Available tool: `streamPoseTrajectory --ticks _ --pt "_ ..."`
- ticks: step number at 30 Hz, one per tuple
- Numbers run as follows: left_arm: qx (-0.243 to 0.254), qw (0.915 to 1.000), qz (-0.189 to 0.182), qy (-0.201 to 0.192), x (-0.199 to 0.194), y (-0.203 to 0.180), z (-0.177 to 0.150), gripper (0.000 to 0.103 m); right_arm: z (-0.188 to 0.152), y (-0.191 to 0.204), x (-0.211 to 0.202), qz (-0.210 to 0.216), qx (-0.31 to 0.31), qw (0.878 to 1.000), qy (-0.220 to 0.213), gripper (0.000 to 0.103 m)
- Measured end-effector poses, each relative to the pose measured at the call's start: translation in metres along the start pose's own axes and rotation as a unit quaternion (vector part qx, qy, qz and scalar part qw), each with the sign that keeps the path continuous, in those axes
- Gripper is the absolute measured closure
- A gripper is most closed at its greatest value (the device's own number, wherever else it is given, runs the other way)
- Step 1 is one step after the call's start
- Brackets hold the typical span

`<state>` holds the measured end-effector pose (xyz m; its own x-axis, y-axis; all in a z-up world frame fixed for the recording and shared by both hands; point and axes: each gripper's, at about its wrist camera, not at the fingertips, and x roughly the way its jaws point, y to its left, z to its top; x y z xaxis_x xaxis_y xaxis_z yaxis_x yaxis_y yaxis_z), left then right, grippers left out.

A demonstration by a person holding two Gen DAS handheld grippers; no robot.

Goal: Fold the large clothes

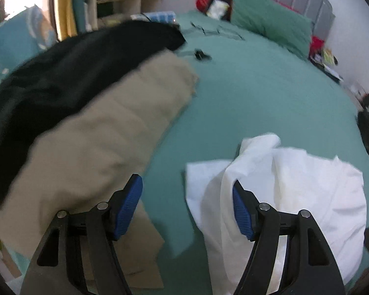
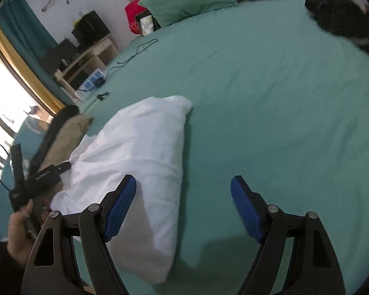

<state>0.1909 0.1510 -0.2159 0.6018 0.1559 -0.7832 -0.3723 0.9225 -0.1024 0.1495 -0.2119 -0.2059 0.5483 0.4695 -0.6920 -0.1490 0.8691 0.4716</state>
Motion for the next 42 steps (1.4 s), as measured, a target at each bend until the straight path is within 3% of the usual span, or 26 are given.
streamPoseTrajectory --ticks 2,6,8,10,12,14,17,20,24,29,34,37,40,42 --pt "-0.003 0.9998 -0.015 -0.015 -0.011 -0.001 -0.001 0.03 -0.001 -0.005 0.005 0.032 0.013 0.999 0.005 0.024" --pt "0.014 0.9946 -0.1 -0.027 -0.034 -0.015 -0.011 0.03 -0.008 -0.011 0.017 0.072 0.033 0.997 0.023 0.024" --pt "0.028 0.9912 -0.129 0.004 -0.029 -0.026 -0.015 0.03 -0.013 -0.014 0.023 0.086 0.049 0.995 0.029 0.024" --pt "0.028 0.9843 -0.16 0.07 -0.012 -0.032 -0.031 0.03 -0.016 -0.013 0.024 0.091 0.054 0.994 0.021 0.026" --pt "0.028 0.9788 -0.17 0.11 0.0 -0.036 -0.044 0.03 -0.02 -0.011 0.026 0.101 0.055 0.993 0.029 0.052" --pt "0.04 0.9795 -0.173 0.094 -0.007 -0.04 -0.046 0.031 -0.023 -0.011 0.029 0.129 0.07 0.988 0.046 0.068" --pt "0.05 0.9702 -0.206 0.118 -0.013 -0.046 -0.056 0.07 -0.024 -0.014 0.028 0.149 0.096 0.983 0.049 0.08" --pt "0.068 0.9725 -0.199 0.1 -0.033 -0.053 -0.069 0.086 -0.022 -0.007 0.017 0.129 0.074 0.987 0.052 0.085" --pt "0.061 0.9721 -0.205 0.097 -0.056 -0.055 -0.088 0.088 -0.018 0.001 -0.002 0.119 0.049 0.99 0.065 0.087" --pt "0.092 0.9633 -0.222 0.119 -0.075 -0.075 -0.114 0.087 -0.023 0.001 -0.034 0.06 -0.003 0.996 0.071 0.087" --pt "0.112 0.9579 -0.224 0.14 -0.082 -0.094 -0.134 0.085 -0.045 -0.013 -0.061 0.001 -0.041 0.996 0.074 0.087" --pt "0.111 0.9595 -0.21 0.152 -0.077 -0.098 -0.134 0.078 -0.055 -0.021 -0.061 -0.02 -0.049 0.996 0.076 0.086" --pt "0.104 0.965 -0.189 0.148 -0.078 -0.097 -0.127 0.068 -0.061 -0.022 -0.063 -0.032 -0.065 0.995 0.064 0.083" --pt "0.09 0.9733 -0.16 0.139 -0.082 -0.088 -0.125 0.066 -0.062 -0.026 -0.058 -0.042 -0.072 0.994 0.066 0.077"
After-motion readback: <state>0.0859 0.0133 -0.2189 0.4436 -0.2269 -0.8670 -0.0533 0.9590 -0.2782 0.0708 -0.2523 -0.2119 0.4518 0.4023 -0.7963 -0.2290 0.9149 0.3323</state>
